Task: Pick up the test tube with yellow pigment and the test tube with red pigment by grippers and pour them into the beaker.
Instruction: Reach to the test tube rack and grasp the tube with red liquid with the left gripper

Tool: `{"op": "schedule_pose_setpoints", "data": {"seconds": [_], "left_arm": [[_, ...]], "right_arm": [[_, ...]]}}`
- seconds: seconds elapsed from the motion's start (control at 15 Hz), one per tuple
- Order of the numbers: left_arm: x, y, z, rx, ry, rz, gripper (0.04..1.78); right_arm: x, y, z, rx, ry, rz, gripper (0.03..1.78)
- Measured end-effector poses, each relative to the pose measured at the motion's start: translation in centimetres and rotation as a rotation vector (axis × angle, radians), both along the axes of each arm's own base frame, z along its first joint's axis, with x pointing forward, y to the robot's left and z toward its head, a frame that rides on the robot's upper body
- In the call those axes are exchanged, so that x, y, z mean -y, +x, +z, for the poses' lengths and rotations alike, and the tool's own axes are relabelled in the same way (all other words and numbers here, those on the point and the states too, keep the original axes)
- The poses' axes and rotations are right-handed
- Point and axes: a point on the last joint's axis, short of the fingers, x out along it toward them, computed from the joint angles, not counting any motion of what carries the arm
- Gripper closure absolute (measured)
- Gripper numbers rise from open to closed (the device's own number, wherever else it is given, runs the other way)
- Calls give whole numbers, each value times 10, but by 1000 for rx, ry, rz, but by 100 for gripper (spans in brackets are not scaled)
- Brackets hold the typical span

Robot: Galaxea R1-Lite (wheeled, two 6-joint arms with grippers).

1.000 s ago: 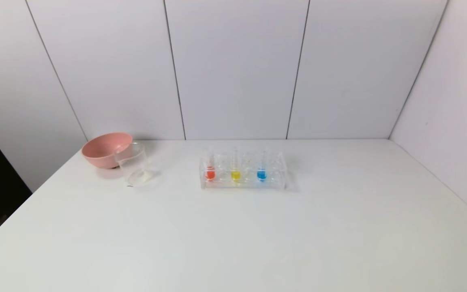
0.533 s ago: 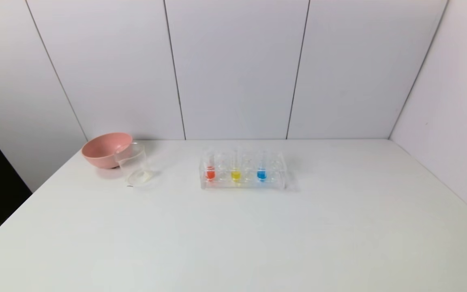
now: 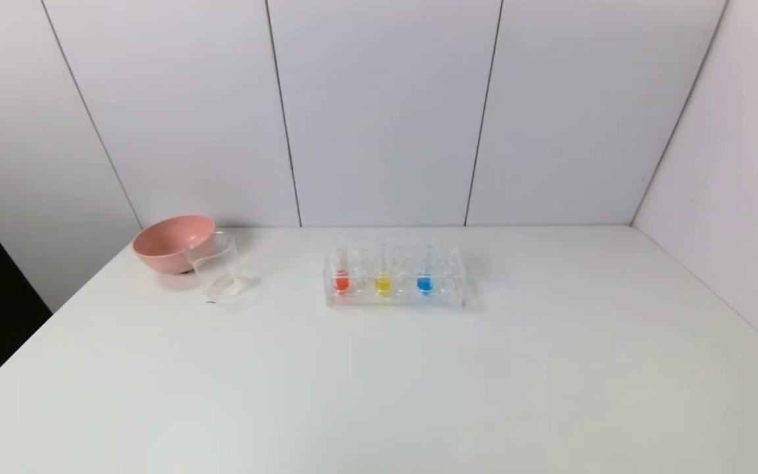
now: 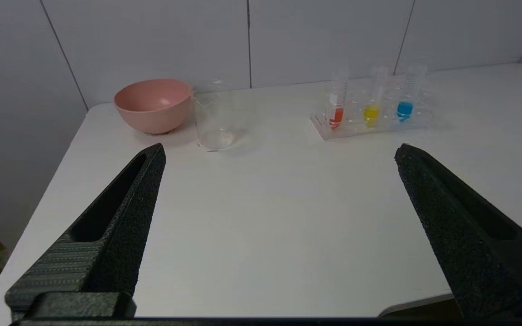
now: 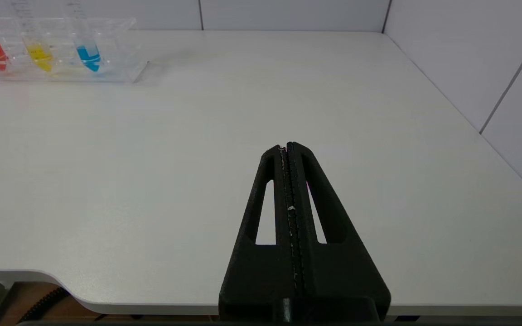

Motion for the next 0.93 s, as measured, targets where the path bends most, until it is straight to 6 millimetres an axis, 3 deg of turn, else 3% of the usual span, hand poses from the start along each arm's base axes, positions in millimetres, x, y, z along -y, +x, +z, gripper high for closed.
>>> {"op": "schedule_pose_setpoints", "data": {"seconds": [0.27,0.47,0.67,0.93], "left_arm": [[1,55,61,-13,-6,-22,5],[3,106,90,-29,-1,-117,5],[8,147,101,-9,14,-328,5],[11,189,96,-13,25,-469,5]], "right_arm": [[0,0,0,0,0,0,170],[0,0,0,0,0,0,170],[0,0,0,0,0,-1,170],[0,0,0,0,0,0,170]]}}
